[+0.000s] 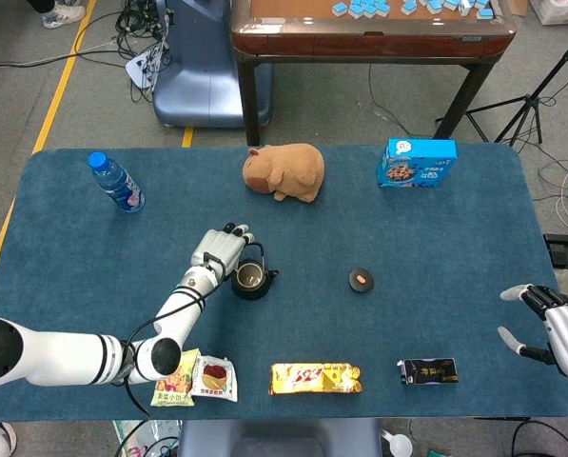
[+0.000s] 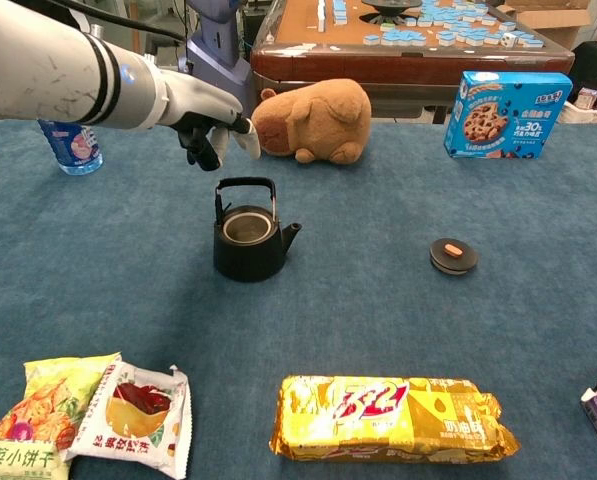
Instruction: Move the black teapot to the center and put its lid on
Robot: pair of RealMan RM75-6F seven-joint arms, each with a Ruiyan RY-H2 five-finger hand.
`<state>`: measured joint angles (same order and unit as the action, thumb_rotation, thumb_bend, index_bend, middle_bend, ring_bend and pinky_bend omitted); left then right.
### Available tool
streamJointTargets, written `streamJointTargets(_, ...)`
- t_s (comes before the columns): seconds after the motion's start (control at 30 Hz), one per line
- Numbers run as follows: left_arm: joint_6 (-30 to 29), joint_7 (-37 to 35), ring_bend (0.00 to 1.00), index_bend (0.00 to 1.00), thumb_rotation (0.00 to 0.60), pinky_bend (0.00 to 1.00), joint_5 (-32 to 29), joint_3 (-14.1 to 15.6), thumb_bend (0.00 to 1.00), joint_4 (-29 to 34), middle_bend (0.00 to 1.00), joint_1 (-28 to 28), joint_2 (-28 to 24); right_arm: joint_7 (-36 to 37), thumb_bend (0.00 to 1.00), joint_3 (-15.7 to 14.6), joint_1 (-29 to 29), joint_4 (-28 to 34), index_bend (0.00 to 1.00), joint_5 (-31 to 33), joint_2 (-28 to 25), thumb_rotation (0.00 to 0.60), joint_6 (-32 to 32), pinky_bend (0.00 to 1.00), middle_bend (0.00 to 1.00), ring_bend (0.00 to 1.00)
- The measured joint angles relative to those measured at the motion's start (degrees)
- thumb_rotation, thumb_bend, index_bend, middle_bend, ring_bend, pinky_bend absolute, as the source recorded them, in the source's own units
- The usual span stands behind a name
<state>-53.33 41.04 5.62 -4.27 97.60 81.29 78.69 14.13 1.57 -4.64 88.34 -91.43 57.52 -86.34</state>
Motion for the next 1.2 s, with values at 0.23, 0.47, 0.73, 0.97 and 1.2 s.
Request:
streamJointTargets(0.23,-8.7,-1.2,0.04,0.16,0.600,0.27,8.5,1.0,0.77,7.3,0.07,-4.1,-2.5,-1.9,0.26,-0.1,-0.2,0.5,0.37,0.1,0.4,0.600,0.6,0.43,0.37,0.32)
streamJointTargets(0.47,-15.1,-3.3,0.05,0.16,0.600,0.27,16.2,2.2,0.76,13.7,0.07,-10.9,-7.2,-3.8,0.26,0.1,-0.5,0.9,0.37,0.9,0.8,0.600,1.6,0.43,0.37,0.32)
streamJointTargets(0.73,-17.5,-5.6,0.05,0.16,0.600,0.27,23.3,4.0,0.76,15.9,0.07,-17.2,-10.2,-5.3,0.26,0.4,-0.8,1.3,0.37,1.9,1.1,0.600,2.4,0.43,0.37,0.32)
streamJointTargets(0.97,-21.4,-7.1,0.05,0.16,0.600,0.27,31.9,6.3,0.76,16.7,0.07,-23.5,-11.8,-6.6,0.26,0.5,-1.0,1.7,0.37,2.5,1.4,0.600,3.0,0.43,0.37,0.32)
streamJointTargets(1.2,-26.8,-9.1,0.05,0.17,0.600,0.27,41.9,9.1,0.76,16.6,0.07,-31.1,-12.8,-7.2,0.26,0.6,-1.1,1.8,0.37,2.8,1.6,0.600,3.1,0.43,0.37,0.32)
